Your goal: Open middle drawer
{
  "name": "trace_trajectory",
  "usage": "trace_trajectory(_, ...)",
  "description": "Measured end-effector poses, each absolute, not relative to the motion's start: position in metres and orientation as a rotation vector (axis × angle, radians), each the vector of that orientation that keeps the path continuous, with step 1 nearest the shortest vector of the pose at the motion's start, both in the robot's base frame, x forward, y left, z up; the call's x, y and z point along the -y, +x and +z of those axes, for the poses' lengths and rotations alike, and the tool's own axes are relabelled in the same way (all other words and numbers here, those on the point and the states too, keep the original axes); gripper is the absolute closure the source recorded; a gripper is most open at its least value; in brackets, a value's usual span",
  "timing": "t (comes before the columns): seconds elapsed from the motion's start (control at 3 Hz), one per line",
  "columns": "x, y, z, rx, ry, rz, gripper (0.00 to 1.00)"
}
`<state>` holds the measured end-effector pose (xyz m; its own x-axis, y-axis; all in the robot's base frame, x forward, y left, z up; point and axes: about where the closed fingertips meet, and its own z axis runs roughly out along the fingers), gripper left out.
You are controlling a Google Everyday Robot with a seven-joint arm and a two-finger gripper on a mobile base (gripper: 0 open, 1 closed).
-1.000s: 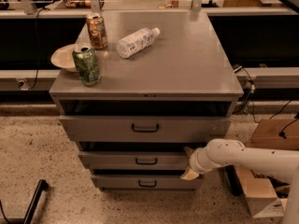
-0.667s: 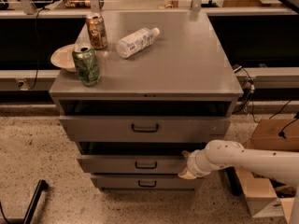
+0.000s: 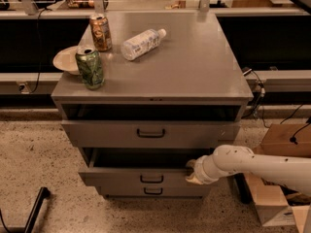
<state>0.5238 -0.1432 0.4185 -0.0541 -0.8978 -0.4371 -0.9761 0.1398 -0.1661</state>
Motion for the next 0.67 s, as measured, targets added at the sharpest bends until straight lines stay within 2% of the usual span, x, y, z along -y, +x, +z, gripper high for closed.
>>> trace_trajectory(0.33, 0.1432, 0.5238, 0.4227, -1.989, -1.793, 0.241, 0.6)
trace_trajectory(0.67, 0.1432, 0.5238, 0.4232, -1.989, -1.793, 0.241, 0.37)
